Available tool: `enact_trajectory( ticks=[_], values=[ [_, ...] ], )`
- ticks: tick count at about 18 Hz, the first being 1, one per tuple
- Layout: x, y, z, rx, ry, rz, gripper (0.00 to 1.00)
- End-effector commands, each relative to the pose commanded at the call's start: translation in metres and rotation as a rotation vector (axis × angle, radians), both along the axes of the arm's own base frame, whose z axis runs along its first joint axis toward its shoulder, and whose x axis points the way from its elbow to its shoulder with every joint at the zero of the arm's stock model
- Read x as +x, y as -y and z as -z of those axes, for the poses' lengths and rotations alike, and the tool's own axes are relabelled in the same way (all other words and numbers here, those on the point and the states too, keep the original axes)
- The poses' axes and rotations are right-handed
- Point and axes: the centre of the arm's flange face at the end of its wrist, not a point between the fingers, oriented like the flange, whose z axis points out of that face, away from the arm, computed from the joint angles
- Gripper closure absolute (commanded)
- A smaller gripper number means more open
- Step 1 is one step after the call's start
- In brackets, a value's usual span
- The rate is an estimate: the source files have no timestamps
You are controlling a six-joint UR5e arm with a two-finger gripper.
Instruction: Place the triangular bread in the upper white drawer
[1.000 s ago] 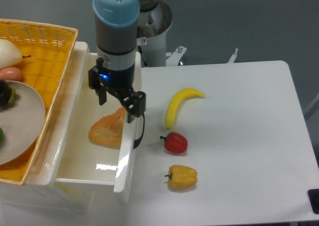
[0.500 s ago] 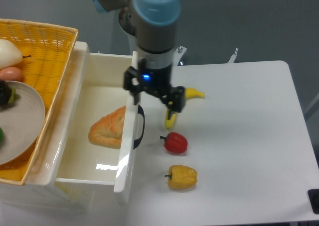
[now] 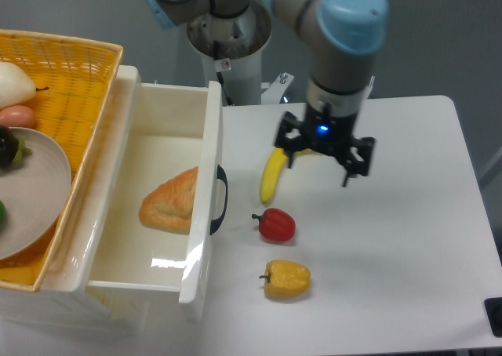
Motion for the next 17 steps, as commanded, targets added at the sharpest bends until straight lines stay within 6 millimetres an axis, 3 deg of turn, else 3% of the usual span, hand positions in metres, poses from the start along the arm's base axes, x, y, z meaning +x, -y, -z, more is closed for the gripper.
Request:
enact_trajectory(
  ticks=[3,8,13,17],
  values=[
    [-0.023,0.01,0.04,-0.032,0.039,0.079,0.0],
    [-0.069,0.033,0.087,-0.037,0.056,0.227,0.0],
    [-0.087,0.031,0.117,-0.081,0.012,0.254,0.0],
    [-0.089,0.03,0.123,-0.081,0.01,0.254,0.0]
  ],
)
